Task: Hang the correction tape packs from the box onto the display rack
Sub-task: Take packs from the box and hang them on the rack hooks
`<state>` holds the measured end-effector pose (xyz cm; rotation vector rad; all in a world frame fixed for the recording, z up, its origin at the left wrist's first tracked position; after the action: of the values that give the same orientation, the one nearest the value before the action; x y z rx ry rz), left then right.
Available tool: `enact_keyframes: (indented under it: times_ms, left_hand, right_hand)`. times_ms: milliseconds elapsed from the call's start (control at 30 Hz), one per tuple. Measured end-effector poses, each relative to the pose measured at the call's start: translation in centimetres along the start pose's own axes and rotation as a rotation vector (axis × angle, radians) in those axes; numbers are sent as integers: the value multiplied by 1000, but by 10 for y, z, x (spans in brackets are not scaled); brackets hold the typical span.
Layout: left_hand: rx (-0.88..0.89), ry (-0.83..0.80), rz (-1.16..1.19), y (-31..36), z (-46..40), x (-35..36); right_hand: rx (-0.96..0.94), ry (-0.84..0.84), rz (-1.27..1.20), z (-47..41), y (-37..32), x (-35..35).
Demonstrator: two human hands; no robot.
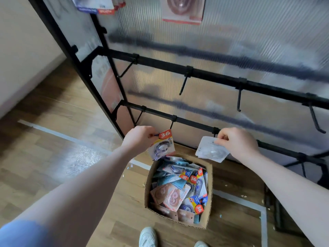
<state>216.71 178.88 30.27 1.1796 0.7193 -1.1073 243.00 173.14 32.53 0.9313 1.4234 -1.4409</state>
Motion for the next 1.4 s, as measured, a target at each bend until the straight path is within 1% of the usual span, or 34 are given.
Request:
enact_keyframes:
  times_ms: [133,300,433,533,667,767,933,1067,1267,1400]
  left_hand:
    - [47,26,-26,21,9,-54]
    - [74,82,-60,48,15,-122]
    - [96,139,-71,67,23,-176]
    - [121,162,-65,78,33,-214]
    - [123,247,-31,84,48,-265]
    - [135,305,-58,87,59,-293]
    - [119,381,-15,75,75,-336]
    - [160,422,-22,68,78,-365]
    - [241,380,-30,52,63,-403]
    - [253,345,-43,34,48,-432]
  right_hand:
    - [-48,17,-18,-3,-25,-52]
    - [-129,46,46,-9,-57,-117]
    - [-152,113,27,-13,-75,-171]
    - [-179,132,12,-14,-90,-206]
    - [-262,168,28,-16,-115,-252]
    - [-294,193,73,-19,-130,-277]
    - [-371,236,70,-24,-164,-310]
    - [-417,253,89,-36,-194,-328]
    - [-462,314,58,-59,-242,-353]
    - [-460,369,47,-76,-271,-363]
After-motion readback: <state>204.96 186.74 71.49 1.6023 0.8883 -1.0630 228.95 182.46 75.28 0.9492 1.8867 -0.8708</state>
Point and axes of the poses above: each hand's wrist, its own z-axis away from the middle knuckle, its own x-axis out of the palm, y = z × x, the point moved 7 cm from there along -z, towards the middle knuckle, and after that the axes turned 12 degrees about -x, right-handed, at the moved point
